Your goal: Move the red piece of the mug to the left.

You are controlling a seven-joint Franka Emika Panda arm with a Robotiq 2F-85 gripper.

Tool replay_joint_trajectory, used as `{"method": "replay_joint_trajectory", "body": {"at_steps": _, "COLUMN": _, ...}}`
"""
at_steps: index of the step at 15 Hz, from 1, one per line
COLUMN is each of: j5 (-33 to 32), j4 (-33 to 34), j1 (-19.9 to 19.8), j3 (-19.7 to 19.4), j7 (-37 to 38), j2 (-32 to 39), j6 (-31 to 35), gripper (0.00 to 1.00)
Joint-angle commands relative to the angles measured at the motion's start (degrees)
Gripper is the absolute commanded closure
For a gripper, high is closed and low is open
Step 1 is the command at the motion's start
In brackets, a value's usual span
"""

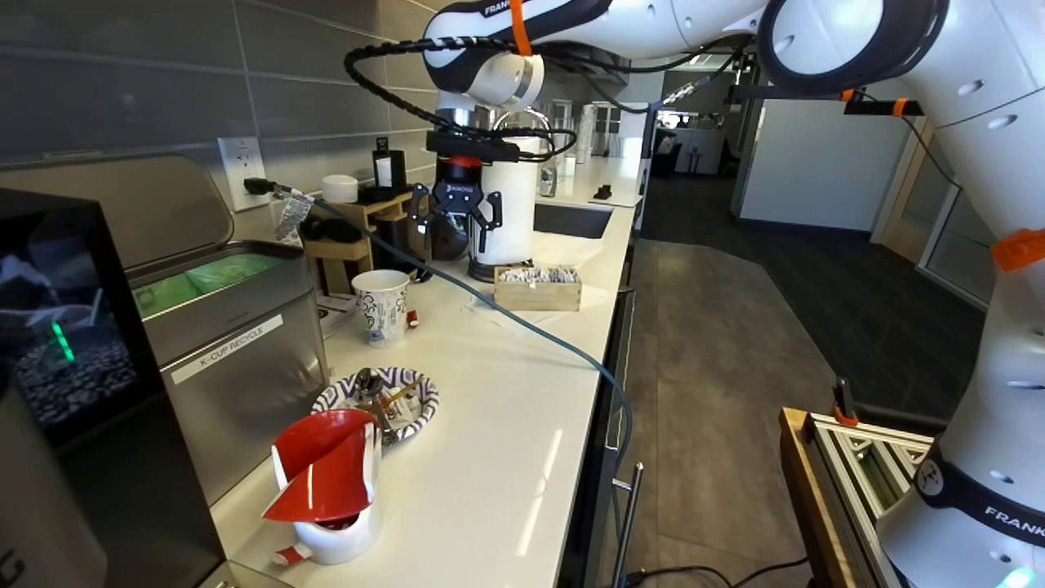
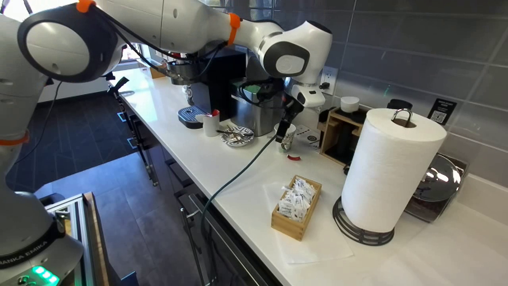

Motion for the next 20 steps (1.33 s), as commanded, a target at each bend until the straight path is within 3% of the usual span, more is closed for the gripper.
{"method": "replay_joint_trajectory", "body": {"at_steps": 1, "j5": 3.4, "j4": 6.3, "j1": -0.8, "j3": 0.1, "j7": 10.2, "j2": 5.9, "j6": 0.2, "gripper": 0.00}}
{"method": "replay_joint_trajectory", "body": {"at_steps": 9, "j5": 5.3, "j4": 13.2, "j1": -1.6, "j3": 1.2, "j7": 31.0, "j2": 12.8, "j6": 2.2, "gripper": 0.00}}
{"method": "replay_joint_trajectory", "body": {"at_steps": 11, "j5": 5.7, "j4": 15.8, "j1": -3.6, "j3": 3.5, "j7": 28.0, "j2": 13.7, "j6": -4.1, "gripper": 0.00}}
{"method": "replay_joint_trajectory", "body": {"at_steps": 12, "j5": 4.2, "j4": 11.1, "j1": -1.3, "j3": 1.3, "j7": 28.3, "j2": 11.3, "j6": 0.4, "gripper": 0.00}}
{"method": "replay_joint_trajectory", "body": {"at_steps": 14, "j5": 4.2, "j4": 12.6, "j1": -2.2, "j3": 2.5, "j7": 28.3, "j2": 12.1, "j6": -1.7, "gripper": 0.00}}
{"method": "replay_joint_trajectory", "body": {"at_steps": 20, "j5": 5.0, "j4": 12.9, "j1": -0.9, "j3": 3.0, "j7": 28.5, "j2": 14.9, "j6": 12.7, "gripper": 0.00}}
